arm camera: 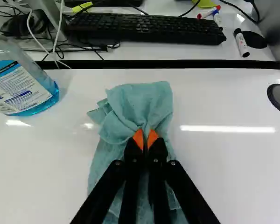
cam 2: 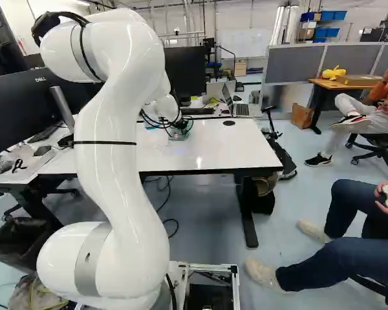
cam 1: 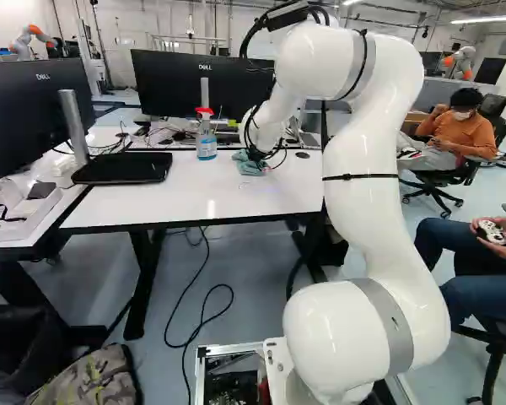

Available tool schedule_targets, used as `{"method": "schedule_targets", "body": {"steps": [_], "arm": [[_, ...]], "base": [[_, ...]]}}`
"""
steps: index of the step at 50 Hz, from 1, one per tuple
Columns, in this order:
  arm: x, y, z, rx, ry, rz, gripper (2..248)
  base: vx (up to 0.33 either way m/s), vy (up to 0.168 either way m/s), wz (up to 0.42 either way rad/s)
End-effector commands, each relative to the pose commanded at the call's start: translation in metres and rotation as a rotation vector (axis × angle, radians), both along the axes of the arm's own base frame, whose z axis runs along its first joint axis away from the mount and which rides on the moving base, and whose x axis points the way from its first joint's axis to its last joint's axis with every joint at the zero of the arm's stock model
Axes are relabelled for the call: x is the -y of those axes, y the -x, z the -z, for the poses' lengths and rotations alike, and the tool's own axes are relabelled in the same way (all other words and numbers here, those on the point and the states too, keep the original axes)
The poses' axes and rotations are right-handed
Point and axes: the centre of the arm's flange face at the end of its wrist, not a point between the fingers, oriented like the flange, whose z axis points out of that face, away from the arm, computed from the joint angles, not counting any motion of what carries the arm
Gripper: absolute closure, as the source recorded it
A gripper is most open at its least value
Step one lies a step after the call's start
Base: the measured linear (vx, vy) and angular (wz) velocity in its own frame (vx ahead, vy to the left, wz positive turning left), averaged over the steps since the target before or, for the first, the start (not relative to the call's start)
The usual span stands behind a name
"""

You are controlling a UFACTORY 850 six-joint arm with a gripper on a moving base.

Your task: Clean the table with the green towel

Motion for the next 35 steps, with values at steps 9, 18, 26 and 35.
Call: {"method": "schedule_targets", "body": {"steps": [9, 18, 26, 35], "arm": [[-0.016, 0.0, 0.0, 0.001, 0.0, -0.023, 219], [-0.031, 0.0, 0.0, 0.002, 0.0, -0.047, 219], [-0.044, 0.004, 0.0, 0.0, 0.0, -0.067, 219], [-0.054, 0.016, -0.001, -0.009, 0.001, -0.084, 219]], "base": [[0.0, 0.0, 0.0], [0.0, 0.0, 0.0], [0.0, 0.0, 0.0], [0.0, 0.0, 0.0]]}}
